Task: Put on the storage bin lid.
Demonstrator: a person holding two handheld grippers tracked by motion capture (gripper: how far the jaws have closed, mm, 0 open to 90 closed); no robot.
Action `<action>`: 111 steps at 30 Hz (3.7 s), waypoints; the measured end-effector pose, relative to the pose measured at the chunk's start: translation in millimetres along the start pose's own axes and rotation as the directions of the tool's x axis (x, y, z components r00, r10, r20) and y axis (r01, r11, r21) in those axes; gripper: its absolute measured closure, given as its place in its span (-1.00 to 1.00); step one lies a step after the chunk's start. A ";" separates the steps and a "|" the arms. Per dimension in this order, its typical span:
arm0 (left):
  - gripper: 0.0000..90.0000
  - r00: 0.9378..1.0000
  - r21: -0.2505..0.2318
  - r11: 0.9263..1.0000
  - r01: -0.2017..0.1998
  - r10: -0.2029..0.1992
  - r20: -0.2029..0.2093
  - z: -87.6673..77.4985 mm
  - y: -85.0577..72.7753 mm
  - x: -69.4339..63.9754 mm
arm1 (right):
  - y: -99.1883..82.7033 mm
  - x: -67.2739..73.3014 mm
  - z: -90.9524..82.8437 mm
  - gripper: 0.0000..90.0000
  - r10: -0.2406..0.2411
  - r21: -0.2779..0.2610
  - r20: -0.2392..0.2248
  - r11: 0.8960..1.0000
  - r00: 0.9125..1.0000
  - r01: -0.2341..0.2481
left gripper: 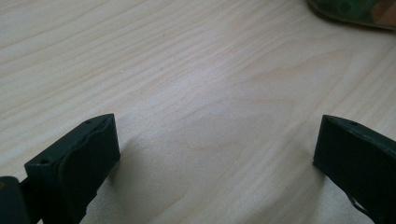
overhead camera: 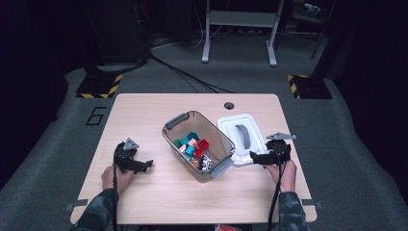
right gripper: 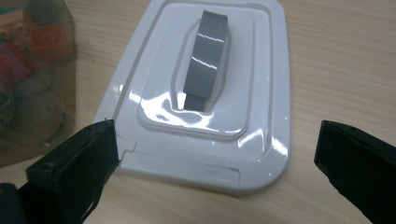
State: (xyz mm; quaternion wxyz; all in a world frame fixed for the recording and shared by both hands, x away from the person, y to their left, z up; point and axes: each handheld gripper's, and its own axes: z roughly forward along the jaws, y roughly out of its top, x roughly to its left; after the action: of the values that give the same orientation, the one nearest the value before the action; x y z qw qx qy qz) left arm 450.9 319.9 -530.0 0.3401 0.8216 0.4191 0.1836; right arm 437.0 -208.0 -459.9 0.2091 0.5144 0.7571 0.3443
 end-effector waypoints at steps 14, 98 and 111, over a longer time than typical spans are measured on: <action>-1.00 1.000 0.008 1.000 -0.005 0.005 0.006 -0.6 0.3 0.4 | 33.2 -2.6 43.8 -1.00 0.033 0.026 -0.048 0.999 0.998 -0.031; -1.00 1.000 0.007 1.000 -0.002 0.002 0.006 -0.4 0.3 0.5 | 116.0 -3.4 -37.5 0.48 -0.023 -0.022 0.048 0.999 0.999 0.024; -1.00 1.000 0.007 1.000 -0.002 0.002 0.006 -0.4 0.3 0.4 | 143.5 23.1 -58.6 0.48 -0.047 -0.044 0.000 0.998 0.999 0.047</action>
State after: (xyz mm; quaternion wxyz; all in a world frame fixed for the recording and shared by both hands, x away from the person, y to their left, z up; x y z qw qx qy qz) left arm 451.1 320.3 -529.5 0.3384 0.8237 0.4178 0.1803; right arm 479.9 -171.0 -313.7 0.2281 0.4915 0.7612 0.3562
